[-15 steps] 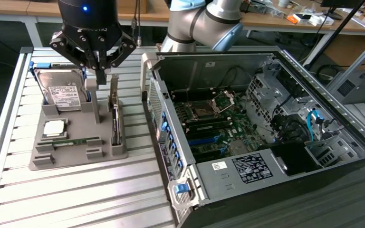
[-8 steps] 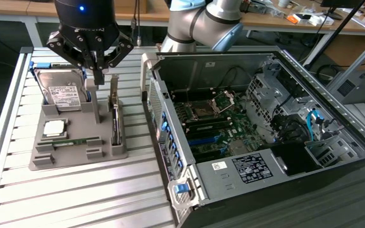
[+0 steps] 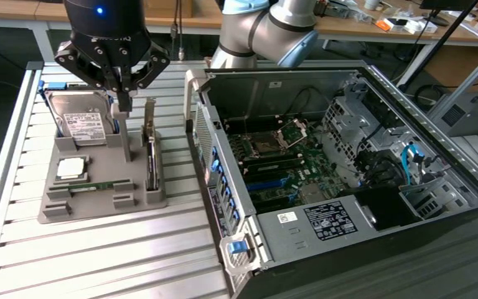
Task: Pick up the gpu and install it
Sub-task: 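Reach for the gpu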
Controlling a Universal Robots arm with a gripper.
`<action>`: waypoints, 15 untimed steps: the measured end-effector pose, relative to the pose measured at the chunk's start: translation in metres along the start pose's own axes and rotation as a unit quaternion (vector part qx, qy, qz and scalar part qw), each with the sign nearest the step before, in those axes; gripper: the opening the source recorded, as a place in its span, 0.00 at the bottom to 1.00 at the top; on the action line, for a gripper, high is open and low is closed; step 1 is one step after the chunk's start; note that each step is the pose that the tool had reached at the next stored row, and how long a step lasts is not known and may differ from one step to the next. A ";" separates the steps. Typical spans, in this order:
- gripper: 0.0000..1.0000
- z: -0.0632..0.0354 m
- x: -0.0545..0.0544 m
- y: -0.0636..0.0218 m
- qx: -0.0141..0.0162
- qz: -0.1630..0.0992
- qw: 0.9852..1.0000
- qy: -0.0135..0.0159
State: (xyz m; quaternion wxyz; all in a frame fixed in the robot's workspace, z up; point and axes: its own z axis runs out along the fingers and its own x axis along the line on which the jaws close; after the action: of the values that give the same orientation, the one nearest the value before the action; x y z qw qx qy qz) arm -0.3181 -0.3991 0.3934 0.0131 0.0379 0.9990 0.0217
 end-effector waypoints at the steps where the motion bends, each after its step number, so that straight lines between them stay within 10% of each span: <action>1: 0.11 -0.0001 0.001 -0.0001 0.000 0.000 1.000 0.000; 15: 0.11 -0.0003 0.011 -0.0008 0.000 0.000 1.000 0.000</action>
State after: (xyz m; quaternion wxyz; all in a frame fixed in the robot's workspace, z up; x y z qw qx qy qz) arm -0.3287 -0.3991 0.3934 0.0131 0.0379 0.9990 0.0217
